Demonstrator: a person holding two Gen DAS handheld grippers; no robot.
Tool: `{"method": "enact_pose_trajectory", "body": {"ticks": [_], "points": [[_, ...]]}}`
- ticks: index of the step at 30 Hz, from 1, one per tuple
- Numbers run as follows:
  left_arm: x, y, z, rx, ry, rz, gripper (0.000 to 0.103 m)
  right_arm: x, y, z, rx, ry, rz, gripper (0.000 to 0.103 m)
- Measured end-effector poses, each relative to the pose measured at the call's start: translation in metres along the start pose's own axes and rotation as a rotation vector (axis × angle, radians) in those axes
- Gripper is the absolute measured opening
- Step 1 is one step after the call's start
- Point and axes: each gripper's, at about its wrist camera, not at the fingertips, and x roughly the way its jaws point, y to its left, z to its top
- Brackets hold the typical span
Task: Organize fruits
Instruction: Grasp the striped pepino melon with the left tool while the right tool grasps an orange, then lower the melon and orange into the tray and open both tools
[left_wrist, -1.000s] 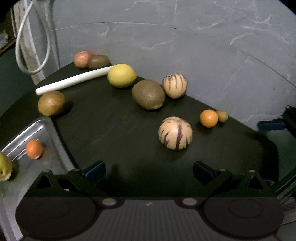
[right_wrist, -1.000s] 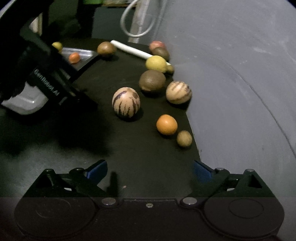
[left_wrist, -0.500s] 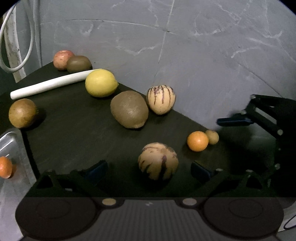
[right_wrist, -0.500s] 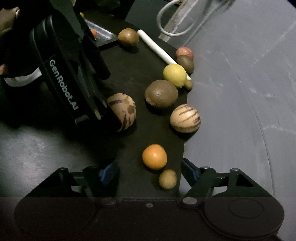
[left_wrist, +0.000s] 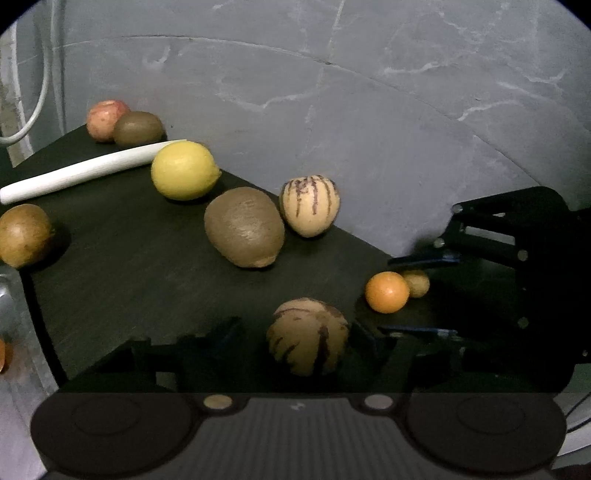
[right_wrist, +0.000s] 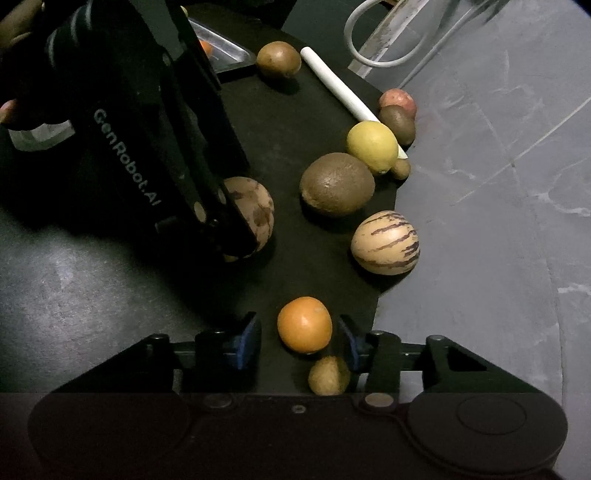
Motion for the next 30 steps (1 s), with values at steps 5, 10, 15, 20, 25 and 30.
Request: {"method": "enact_pose_trajectory", "body": {"ticks": [5, 10, 15, 20, 25, 30], "points": [[0.002, -0.001, 0.002, 0.004, 0.004, -0.020, 0.055, 0.002, -0.003, 0.001, 0.008, 0.003, 0.014, 0.042], [-0.001, -0.001, 0.000, -0.013, 0.000, -0.011, 0.054, 0.003, -0.005, 0.000, 0.010, 0.005, -0.002, 0.034], [-0.012, 0.003, -0.005, -0.061, -0.033, 0.019, 0.054, 0.000, 0.001, -0.001, 0.027, -0.014, -0.038, 0.034], [-0.033, 0.016, -0.012, -0.141, -0.074, 0.045, 0.054, -0.012, 0.007, 0.006, 0.101, -0.066, -0.040, 0.034], [-0.061, 0.034, -0.023, -0.230, -0.125, 0.081, 0.054, -0.023, 0.017, 0.025, 0.166, -0.124, -0.008, 0.034], [-0.092, 0.059, -0.038, -0.303, -0.167, 0.147, 0.054, -0.029, 0.032, 0.055, 0.191, -0.178, 0.035, 0.034]]}}
